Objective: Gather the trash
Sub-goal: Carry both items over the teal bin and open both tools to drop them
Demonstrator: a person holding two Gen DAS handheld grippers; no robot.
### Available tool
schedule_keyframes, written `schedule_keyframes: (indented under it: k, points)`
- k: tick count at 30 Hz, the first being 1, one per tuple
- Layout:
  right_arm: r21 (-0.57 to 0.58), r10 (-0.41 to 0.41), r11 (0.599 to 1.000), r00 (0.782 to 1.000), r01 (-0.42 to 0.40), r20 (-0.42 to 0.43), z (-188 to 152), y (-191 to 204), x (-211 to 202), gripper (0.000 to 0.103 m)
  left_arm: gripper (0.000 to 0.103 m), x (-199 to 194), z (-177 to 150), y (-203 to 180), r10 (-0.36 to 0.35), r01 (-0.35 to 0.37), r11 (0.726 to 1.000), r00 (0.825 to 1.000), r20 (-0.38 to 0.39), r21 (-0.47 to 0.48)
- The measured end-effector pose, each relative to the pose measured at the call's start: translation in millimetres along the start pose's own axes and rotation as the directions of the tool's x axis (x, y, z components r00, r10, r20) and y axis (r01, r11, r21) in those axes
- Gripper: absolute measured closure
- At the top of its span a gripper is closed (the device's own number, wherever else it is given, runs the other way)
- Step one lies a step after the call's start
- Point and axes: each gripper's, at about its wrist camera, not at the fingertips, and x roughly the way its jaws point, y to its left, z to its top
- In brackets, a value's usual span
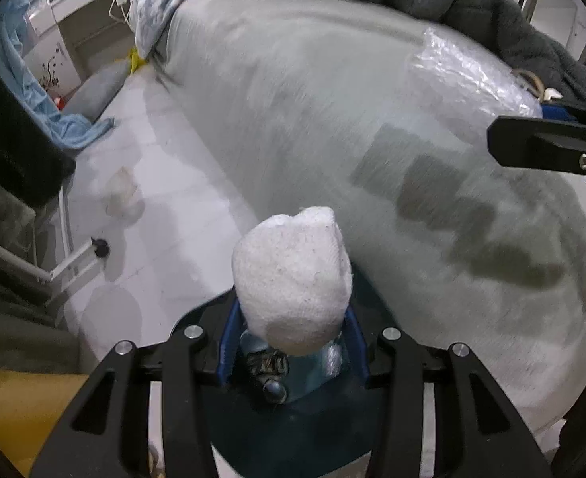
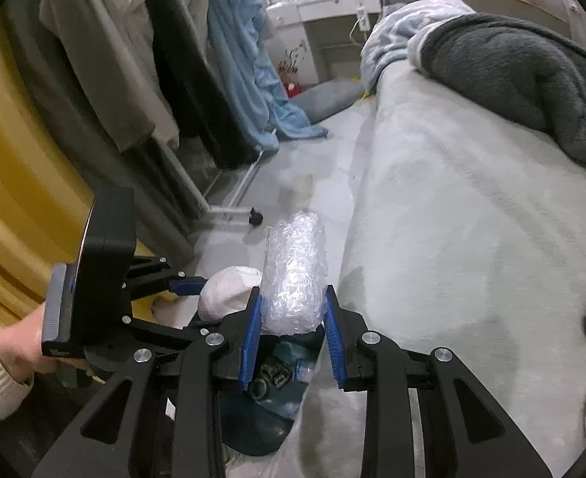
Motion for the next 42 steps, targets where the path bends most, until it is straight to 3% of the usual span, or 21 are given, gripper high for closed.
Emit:
schedule_keyframes:
  k: [5,11,17,21,27,32,42]
  points:
    - [-0.023,0.006,1.0,0.998,-0.007,-0.068,-1.5,13.2,23.1,0.073,0.055,17.5,-16.0,15.1,0.002,-0.005,1.0,0.995,-0.099,-0.028]
    - [-0.04,0.002,0.999,0.987,-0.009,-0.158,-6.2,25.1,49.7,0.073,0.052,38.0,-36.0,29.3,-0.008,-0.004,0.998,0.977,-0.214,-0.057]
    - [-0.062,0.002,0.998,0.976,-0.016,-0.217,-9.4,38.6,69.3,0.073,0.044,41.5,-45.6,39.6,-0.024,0.003,0.996,0.967,-0.255,-0.085]
    - [-0.07,-0.004,0.997,0.967,-0.014,-0.254,-11.4,44.1,80.5,0.073,0.031,34.6,-43.3,48.0,-0.034,0.006,0.992,0.974,-0.225,-0.123]
    - [-0.086,-0.01,0.996,0.954,-0.016,-0.3,-15.8,53.6,94.8,0.073,0.026,18.4,-38.8,61.3,-0.019,-0.007,0.986,0.988,-0.156,-0.166]
    - [-0.095,-0.012,0.995,0.936,-0.023,-0.351,-23.6,59.5,110.5,0.073,0.022,-1.7,-30.4,75.1,0.009,-0.017,0.977,0.999,-0.039,-0.213]
    - [-0.116,-0.034,0.993,0.903,-0.018,-0.428,-35.9,66.8,135.4,0.073,0.016,-42.1,-13.9,90.5,0.042,0.008,0.961,0.984,0.172,-0.277]
